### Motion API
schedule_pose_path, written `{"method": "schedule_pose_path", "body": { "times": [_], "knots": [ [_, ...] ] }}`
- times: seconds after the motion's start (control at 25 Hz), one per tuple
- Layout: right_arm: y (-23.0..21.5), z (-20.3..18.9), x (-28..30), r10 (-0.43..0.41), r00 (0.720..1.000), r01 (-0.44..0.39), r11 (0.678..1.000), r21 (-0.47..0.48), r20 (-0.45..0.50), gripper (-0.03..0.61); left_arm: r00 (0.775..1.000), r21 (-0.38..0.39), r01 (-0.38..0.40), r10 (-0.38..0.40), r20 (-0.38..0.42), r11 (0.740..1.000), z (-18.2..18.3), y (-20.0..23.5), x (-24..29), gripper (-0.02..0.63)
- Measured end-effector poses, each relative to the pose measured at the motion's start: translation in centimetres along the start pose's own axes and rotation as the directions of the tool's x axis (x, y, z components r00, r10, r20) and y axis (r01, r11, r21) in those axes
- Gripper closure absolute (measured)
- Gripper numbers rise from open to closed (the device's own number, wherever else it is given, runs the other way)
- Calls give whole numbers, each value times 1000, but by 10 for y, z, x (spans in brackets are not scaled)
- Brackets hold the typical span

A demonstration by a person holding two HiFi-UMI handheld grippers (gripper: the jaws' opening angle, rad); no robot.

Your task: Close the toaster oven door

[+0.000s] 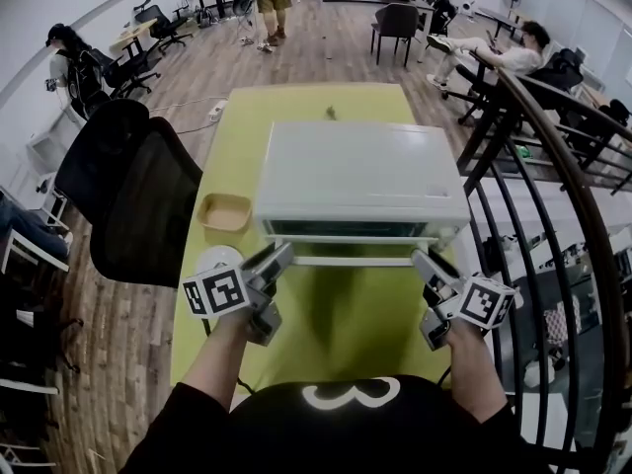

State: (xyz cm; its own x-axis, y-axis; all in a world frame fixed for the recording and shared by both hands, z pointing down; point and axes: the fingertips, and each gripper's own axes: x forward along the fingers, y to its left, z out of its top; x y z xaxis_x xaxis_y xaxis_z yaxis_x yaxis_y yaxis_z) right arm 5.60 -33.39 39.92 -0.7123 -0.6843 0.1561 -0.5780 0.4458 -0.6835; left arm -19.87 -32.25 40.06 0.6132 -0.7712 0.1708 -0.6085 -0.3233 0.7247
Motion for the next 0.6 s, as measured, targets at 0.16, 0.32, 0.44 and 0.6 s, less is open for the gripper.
{"method": "schedule_pose_path", "body": {
  "times": [0.16, 0.32, 0.44, 0.6],
  "knots": [
    [-3, 7, 4, 5, 1000, -5, 1000, -3, -1, 394, 1000, -28, 12, -12, 5, 1000, 5, 1, 6, 435],
    [-6, 13, 11, 11, 1000, -12, 1000, 7, 4, 391, 1000, -58, 28, -27, 15, 998, 11, 4, 12, 433],
    [-8, 18, 13, 13, 1000, -13, 1000, 25, 8, 388, 999, -79, 35, -33, 27, 996, 15, 4, 16, 431],
    [-8, 21, 17, 26, 1000, -27, 999, 28, 17, 385, 999, -102, 44, -41, 33, 994, 18, 7, 18, 428]
  ]
}}
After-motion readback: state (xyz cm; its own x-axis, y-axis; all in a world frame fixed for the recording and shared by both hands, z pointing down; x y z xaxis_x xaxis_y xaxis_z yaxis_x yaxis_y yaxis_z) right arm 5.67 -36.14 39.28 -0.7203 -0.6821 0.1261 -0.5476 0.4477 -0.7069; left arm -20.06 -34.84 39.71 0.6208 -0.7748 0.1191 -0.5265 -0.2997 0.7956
